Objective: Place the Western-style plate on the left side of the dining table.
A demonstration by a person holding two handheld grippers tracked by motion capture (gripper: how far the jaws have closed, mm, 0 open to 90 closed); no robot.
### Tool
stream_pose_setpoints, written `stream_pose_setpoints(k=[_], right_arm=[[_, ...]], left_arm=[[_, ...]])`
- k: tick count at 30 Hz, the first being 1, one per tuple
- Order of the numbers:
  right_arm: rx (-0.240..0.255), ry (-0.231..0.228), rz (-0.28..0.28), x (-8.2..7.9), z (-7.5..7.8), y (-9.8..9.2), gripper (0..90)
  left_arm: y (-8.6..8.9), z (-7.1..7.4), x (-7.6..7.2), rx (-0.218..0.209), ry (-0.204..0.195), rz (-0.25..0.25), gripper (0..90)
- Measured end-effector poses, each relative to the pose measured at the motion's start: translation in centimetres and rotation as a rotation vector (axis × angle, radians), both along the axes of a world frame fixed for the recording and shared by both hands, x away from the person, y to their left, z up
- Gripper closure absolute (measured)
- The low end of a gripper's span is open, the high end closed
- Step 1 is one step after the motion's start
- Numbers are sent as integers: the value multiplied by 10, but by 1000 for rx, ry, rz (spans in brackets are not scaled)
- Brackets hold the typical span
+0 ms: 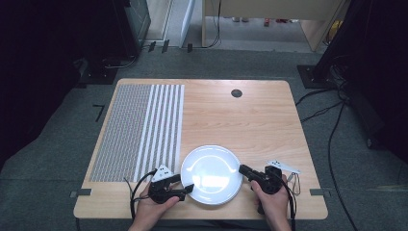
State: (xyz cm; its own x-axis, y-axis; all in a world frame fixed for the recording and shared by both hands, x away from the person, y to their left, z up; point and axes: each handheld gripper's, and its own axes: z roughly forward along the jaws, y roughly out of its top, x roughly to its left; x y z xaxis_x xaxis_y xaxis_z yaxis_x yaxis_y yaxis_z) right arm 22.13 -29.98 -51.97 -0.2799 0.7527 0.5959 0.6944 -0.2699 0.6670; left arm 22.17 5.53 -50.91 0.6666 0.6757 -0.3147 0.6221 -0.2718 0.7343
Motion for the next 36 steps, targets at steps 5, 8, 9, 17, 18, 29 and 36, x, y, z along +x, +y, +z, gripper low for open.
stream_pose_setpoints(k=[5, 8, 9, 17, 18, 29, 36], right_arm=[[20, 8, 9, 0, -1, 1, 821], [22, 5, 11, 1, -1, 1, 818], [23, 6, 12, 0, -1, 1, 817], [12, -10, 16, 1, -2, 3, 817], [10, -12, 18, 1, -2, 3, 817], [8, -25, 41, 1, -3, 6, 818], [13, -23, 71, 0, -4, 10, 817]], left_arm=[[0, 0, 0, 10, -2, -8, 347], [1, 0, 1, 7, -4, -5, 347], [3, 1, 1, 5, -7, -1, 347], [13, 4, 4, -38, 1, 55, 434], [14, 3, 5, -41, 8, 54, 443], [17, 4, 6, -41, 10, 60, 496], [24, 8, 5, -49, 9, 61, 520]])
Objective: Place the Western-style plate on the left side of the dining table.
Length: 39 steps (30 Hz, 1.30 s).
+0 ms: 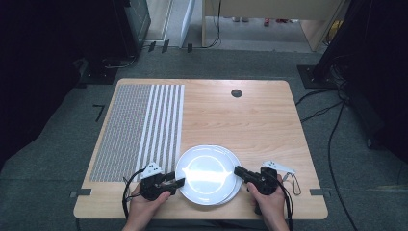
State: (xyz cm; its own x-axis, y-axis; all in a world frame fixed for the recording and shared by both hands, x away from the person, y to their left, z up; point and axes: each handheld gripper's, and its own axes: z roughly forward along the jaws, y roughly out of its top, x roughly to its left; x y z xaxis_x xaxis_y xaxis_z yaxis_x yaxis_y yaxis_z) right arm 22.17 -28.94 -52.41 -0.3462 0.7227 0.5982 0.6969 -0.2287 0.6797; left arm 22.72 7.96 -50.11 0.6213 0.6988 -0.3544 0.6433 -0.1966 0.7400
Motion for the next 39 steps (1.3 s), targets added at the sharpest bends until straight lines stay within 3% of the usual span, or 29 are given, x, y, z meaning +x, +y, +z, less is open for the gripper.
stream_pose_setpoints(k=[16, 20, 25, 28, 32, 39], right_arm=[[5, -7, 75, -1, -4, 16, 812], [3, 2, 77, -1, -6, 17, 803], [5, 4, 67, 0, -5, 17, 797], [4, 15, 45, 0, -6, 16, 786], [37, 56, 20, 0, -7, 17, 789], [65, 77, -13, 1, -9, 22, 817]], left_arm=[[21, 8, 1, -25, -7, 43, 540], [20, 7, 2, -9, -7, 41, 549], [19, 6, 2, 24, -15, 43, 553], [20, 5, 3, 12, -4, 41, 553], [21, 5, 3, 9, -2, 39, 556], [21, 5, 4, -6, 10, 26, 601]])
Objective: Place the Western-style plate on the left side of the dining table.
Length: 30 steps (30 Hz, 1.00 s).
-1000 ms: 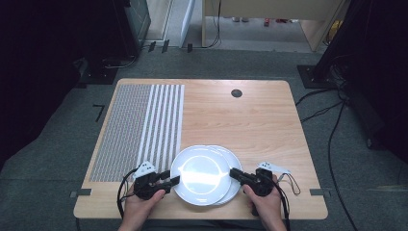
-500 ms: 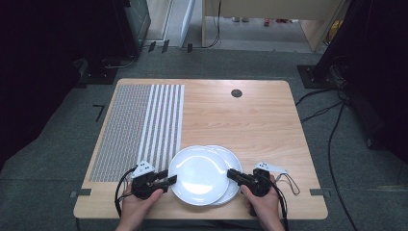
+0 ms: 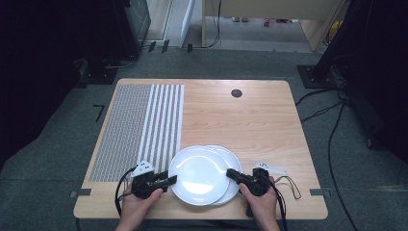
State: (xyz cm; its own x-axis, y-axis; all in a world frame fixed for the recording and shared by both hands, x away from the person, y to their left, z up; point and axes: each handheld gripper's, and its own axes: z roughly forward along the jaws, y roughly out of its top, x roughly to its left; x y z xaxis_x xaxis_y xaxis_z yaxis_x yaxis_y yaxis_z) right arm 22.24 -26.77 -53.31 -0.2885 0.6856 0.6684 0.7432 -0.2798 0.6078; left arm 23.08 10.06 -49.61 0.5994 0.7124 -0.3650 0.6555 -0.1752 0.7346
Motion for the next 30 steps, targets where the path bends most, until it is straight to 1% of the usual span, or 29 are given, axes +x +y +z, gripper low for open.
stream_pose_setpoints(k=[2, 4, 5, 8, 9, 10, 12, 13, 14, 15, 17, 21, 25, 30], right_arm=[[20, 8, -20, 1, -2, 0, 823], [18, 6, -22, 2, -2, 1, 820], [15, 3, -36, 2, -2, 4, 819], [25, 10, -50, 2, -3, 4, 826], [33, 12, -57, 2, -3, 4, 835], [59, 15, -84, 2, -3, 3, 861], [66, 17, -90, 2, -3, 2, 870], [75, 6, -101, 2, -3, 0, 880], [75, 6, -101, 2, -3, 0, 880], [72, -5, -98, 2, -4, 0, 882], [72, -7, -95, 2, -4, 0, 881], [97, 26, -101, 3, -4, 0, 875], [99, 51, -97, 4, -6, 3, 835], [97, 49, -81, 4, -7, 4, 841]], left_arm=[[1, -1, 1, -12, 8, -5, 612], [2, -1, 1, -15, 12, -6, 614], [2, -1, 1, -16, 13, -6, 614], [2, -1, 1, -16, 17, -8, 614], [2, -1, 1, -17, 18, -8, 614], [2, -1, 1, -19, 21, -8, 613], [2, -1, 1, -24, 25, -9, 614], [2, -1, 1, -25, 26, -9, 613], [1, -2, 1, -28, 27, -10, 613], [1, -2, 2, -32, 31, -11, 613], [2, -2, 2, -34, 38, -10, 613], [2, -2, 2, -36, 38, -9, 615], [4, -1, 2, -32, 35, -7, 622], [4, 1, 1, -25, 42, -2, 631]])
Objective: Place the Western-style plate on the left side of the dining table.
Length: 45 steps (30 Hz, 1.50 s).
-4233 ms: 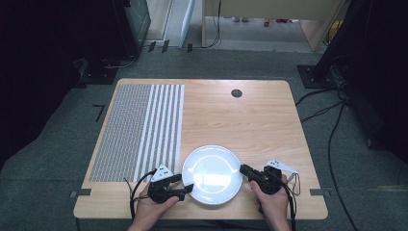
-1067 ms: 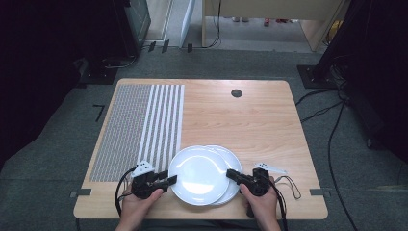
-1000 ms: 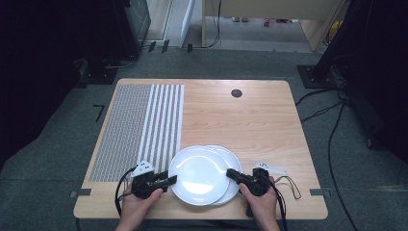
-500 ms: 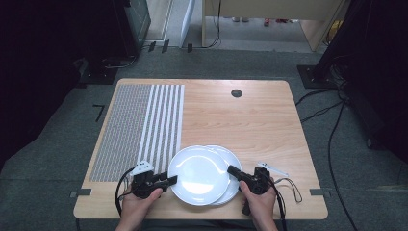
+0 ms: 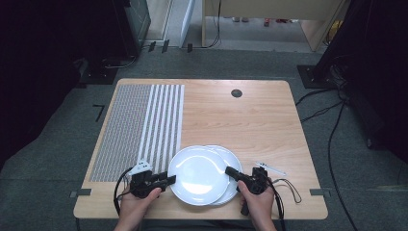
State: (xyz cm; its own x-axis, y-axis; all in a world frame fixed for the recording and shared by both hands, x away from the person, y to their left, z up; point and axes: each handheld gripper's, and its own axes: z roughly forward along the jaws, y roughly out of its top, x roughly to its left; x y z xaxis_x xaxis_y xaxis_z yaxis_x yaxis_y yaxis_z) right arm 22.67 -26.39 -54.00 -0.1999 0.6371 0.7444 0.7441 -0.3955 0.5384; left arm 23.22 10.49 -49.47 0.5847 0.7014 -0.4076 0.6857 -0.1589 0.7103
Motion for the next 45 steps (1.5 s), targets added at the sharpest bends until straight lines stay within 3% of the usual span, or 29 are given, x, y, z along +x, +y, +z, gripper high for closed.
stream_pose_setpoints(k=[5, 12, 16, 19, 24, 35, 45], right_arm=[[42, 6, 5, 0, 0, -2, 853], [138, -11, -8, -1, 2, -4, 862], [141, -9, -20, -2, 3, -3, 867], [109, -26, -51, -6, 7, -1, 877], [136, -33, -57, -6, 10, -4, 888], [143, 32, -63, -3, 13, -5, 889], [164, 63, -67, 8, 24, -5, 888]], left_arm=[[1, 0, 0, 3, 10, 6, 629], [1, -1, 1, 3, 21, 13, 629], [0, -1, 0, -7, 24, 11, 634], [-2, -1, 0, -8, 23, -2, 639], [-4, 0, -1, -8, 26, -7, 648], [-6, 2, 1, -14, 44, 1, 649], [-4, 19, 7, -21, 24, 14, 646]])
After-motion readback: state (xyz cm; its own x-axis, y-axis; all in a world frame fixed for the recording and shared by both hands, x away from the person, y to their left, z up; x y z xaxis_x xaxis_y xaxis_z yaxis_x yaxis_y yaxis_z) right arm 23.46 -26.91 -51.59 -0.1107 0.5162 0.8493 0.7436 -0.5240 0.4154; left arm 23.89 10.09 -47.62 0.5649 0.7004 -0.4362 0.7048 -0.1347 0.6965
